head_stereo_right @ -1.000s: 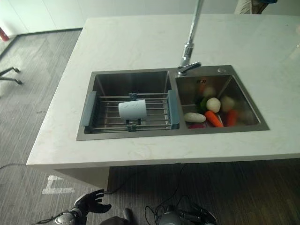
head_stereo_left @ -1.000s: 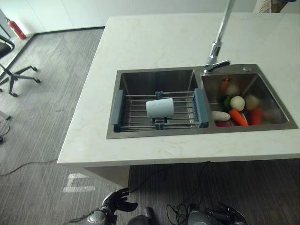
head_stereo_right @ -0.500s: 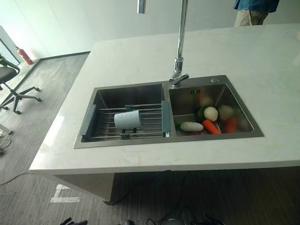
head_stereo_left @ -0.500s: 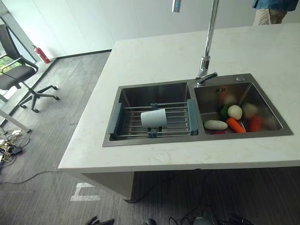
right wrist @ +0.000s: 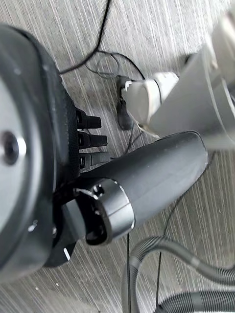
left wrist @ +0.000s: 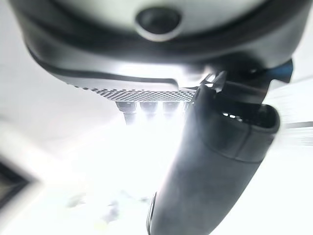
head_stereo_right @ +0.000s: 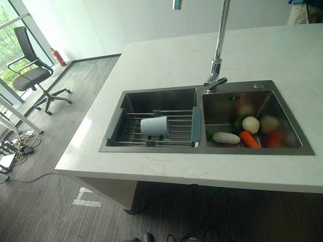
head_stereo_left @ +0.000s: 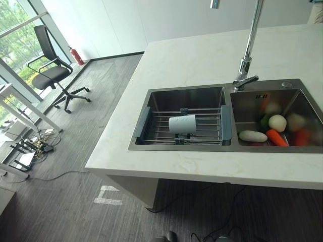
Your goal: Place the dishes in the dishwasher.
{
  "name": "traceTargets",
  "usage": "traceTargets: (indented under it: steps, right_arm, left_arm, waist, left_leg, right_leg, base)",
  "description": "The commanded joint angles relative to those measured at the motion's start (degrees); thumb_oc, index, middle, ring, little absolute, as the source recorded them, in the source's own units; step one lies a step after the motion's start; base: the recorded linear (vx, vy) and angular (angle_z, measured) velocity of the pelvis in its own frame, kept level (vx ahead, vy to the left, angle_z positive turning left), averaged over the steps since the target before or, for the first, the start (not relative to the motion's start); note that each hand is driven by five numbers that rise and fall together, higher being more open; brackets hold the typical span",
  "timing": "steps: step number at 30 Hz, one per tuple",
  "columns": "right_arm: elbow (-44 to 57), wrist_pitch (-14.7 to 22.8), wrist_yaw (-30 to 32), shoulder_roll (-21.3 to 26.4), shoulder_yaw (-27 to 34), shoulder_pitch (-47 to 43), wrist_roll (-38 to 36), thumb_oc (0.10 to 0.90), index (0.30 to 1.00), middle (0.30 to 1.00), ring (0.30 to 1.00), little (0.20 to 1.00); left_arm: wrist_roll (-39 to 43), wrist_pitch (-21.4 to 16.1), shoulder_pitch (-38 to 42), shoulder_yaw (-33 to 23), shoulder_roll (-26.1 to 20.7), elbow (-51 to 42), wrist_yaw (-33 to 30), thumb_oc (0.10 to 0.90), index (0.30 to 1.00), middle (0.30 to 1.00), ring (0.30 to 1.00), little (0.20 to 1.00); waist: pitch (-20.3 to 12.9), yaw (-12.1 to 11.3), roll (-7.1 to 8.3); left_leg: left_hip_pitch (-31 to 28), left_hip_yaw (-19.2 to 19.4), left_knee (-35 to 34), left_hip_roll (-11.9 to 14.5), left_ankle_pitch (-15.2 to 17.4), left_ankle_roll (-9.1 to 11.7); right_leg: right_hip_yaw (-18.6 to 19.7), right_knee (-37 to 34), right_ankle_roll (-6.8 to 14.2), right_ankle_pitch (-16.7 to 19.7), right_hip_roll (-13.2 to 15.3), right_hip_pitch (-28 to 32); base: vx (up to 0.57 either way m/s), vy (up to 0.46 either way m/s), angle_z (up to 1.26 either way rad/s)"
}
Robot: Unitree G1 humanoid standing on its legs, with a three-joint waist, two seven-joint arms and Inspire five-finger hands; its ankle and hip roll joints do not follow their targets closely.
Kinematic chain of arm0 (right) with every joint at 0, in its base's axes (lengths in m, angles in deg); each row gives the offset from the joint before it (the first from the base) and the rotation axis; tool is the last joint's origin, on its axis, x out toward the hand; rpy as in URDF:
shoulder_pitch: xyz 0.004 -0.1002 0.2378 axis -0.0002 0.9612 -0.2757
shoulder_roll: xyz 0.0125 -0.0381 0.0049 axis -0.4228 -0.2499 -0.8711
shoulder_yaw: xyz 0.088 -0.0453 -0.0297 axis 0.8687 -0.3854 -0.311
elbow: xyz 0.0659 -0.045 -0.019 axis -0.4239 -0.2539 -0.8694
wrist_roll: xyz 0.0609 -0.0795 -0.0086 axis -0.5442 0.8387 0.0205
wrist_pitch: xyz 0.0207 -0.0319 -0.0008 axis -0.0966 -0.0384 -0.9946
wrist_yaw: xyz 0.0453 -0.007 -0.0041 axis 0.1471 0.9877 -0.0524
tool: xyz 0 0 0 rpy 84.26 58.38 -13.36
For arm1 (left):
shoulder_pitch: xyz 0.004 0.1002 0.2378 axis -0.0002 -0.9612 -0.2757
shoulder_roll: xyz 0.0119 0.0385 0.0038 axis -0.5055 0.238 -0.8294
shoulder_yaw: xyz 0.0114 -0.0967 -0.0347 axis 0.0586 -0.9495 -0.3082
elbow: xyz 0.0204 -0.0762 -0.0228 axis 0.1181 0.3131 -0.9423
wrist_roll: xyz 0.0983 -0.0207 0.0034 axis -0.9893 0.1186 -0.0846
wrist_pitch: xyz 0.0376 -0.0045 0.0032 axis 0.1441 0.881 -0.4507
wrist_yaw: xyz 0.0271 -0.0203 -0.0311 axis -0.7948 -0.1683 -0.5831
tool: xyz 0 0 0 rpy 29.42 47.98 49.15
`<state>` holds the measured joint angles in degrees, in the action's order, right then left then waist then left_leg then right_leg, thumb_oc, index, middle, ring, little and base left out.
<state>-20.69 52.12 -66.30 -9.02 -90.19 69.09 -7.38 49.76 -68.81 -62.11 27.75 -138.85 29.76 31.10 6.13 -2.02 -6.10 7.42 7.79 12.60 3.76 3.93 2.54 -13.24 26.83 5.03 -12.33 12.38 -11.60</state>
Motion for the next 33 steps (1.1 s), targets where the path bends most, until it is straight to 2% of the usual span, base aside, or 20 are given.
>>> traceTargets:
  steps: [1,2,3,6,8,9,13,16,21,27,33]
  right_arm:
    - [-0.8,0.3,-0.1,-1.5,1.4,-2.3,-1.4,0.8,0.9,0.9,0.9,0.9]
    - [-1.1,0.2,-0.2,-1.5,1.4,-2.2,-1.6,0.8,0.9,0.9,0.9,0.9]
    - [-1.4,0.1,-0.4,-1.4,1.6,-2.1,-1.4,0.8,0.9,0.9,0.9,0.9]
    - [-2.1,-0.5,-0.9,-1.2,2.9,-1.7,-1.2,0.8,0.9,0.9,0.9,0.9]
    - [-2.5,-1.1,-1.0,-1.3,3.8,-1.4,-1.0,0.8,0.9,0.9,0.9,0.9]
    - [-3.0,-1.3,-1.5,-1.1,4.8,-0.9,-0.9,0.8,0.9,0.9,0.9,0.9]
    - [-3.4,-2.0,-1.6,-1.1,6.2,0.2,-3.0,0.8,0.9,0.9,0.9,0.9]
    - [-3.5,-1.8,-1.7,-1.1,6.8,1.0,-2.6,0.8,0.9,0.9,0.9,0.9]
    - [-3.3,-1.0,-2.1,-0.8,8.0,3.1,-2.5,0.8,0.9,0.9,0.9,0.9]
    - [-1.9,-0.6,-2.8,-0.6,8.7,4.3,-1.8,0.8,0.9,0.9,0.9,0.9]
    - [-0.4,0.0,-3.2,-0.3,8.5,4.7,-1.9,0.8,0.9,0.9,0.9,0.9]
  left_arm:
    - [-5.9,-13.7,12.3,4.4,-7.0,-9.1,3.1,0.8,0.9,0.9,0.9,0.9]
    - [-2.8,-14.8,14.6,6.5,-7.2,-11.8,6.4,0.8,0.9,0.9,0.9,0.9]
    - [-0.2,-14.1,16.8,8.5,-7.0,-13.9,9.4,0.8,0.9,0.9,0.9,0.9]
    - [7.0,-9.4,23.5,14.1,-4.2,-20.9,20.1,0.8,0.9,0.9,0.9,0.9]
    - [6.2,-5.5,27.3,17.6,-1.5,-24.2,24.0,0.8,0.9,0.9,0.9,0.9]
    - [4.3,-1.7,30.7,20.9,-0.1,-25.1,26.6,0.8,0.9,0.9,0.9,0.9]
    - [3.7,4.1,37.6,28.6,1.4,-22.5,32.3,0.8,0.9,0.9,0.9,0.9]
    - [4.2,6.2,40.4,31.6,1.8,-19.9,34.3,0.8,0.9,0.9,0.9,0.9]
    - [5.0,7.3,42.8,34.6,2.5,-14.0,37.1,0.8,0.9,0.9,0.9,0.9]
    - [7.0,9.5,43.7,37.0,2.3,-10.7,43.0,0.8,0.9,0.9,0.9,0.9]
    - [8.1,9.3,43.4,38.5,3.3,-10.5,45.1,0.8,0.9,0.9,0.9,0.9]
  waist:
    - [-0.7,3.5,0.3]
    - [-0.9,3.9,0.39]
    - [-1.1,4.2,0.42]
    - [-1.5,5.2,0.64]
    - [-1.6,6.1,0.85]
    - [-1.7,6.9,0.87]
    - [-1.7,9.3,0.7]
    - [-1.5,10.5,0.51]
    - [-0.9,12.5,-0.09]
    - [-0.2,13.7,-0.9]
    - [0.3,14.4,-1.91]
  left_leg:
    - [-0.1,-3.2,4.6,-0.1,10.9,-0.1]
    - [-0.3,-2.9,4.6,0.0,11.0,0.0]
    - [-0.4,-2.6,4.6,0.1,11.2,0.0]
    - [-0.9,-1.5,4.6,0.5,11.6,0.0]
    - [-1.2,-0.7,4.6,0.8,11.7,0.0]
    - [-1.4,0.0,4.6,0.9,11.8,0.0]
    - [-1.8,1.5,4.6,1.0,11.9,-0.2]
    - [-1.9,2.3,4.6,0.9,12.0,-0.3]
    - [-2.0,3.9,4.6,0.7,12.2,-0.6]
    - [-2.0,4.9,4.6,0.2,12.3,-0.8]
    - [-1.8,5.3,4.6,-0.4,12.2,-0.9]
  right_leg:
    - [4.0,-9.6,3.6,-0.7,-2.2,5.9]
    - [4.2,-9.6,3.7,-0.7,-2.3,5.9]
    - [4.5,-9.6,3.8,-0.7,-2.4,5.8]
    - [4.9,-9.6,4.2,-0.5,-2.3,5.7]
    - [5.7,-9.6,4.5,-0.2,-2.4,5.4]
    - [6.5,-9.6,4.7,0.1,-2.5,5.1]
    - [9.1,-9.6,5.2,1.1,-3.0,4.1]
    - [10.3,-9.6,5.4,1.5,-3.2,3.4]
    - [12.3,-9.6,5.9,2.5,-3.3,2.2]
    - [13.7,-9.6,6.5,3.1,-3.0,1.1]
    - [14.4,-9.6,6.7,3.5,-2.6,0.6]
  base:
    - [0.06,-0.097,-0.02]
    - [0.06,-0.093,-0.11]
    - [0.04,-0.06,-0.19]
    - [0.04,-0.058,-0.32]
    - [0.05,-0.07,-0.45]
    - [0.05,-0.062,-0.58]
    - [0.03,-0.037,-0.36]
    - [0.0,-0.013,-0.09]
    - [0.0,0.011,-0.25]
    - [0.0,0.016,-0.14]
    - [0.01,0.029,-0.09]
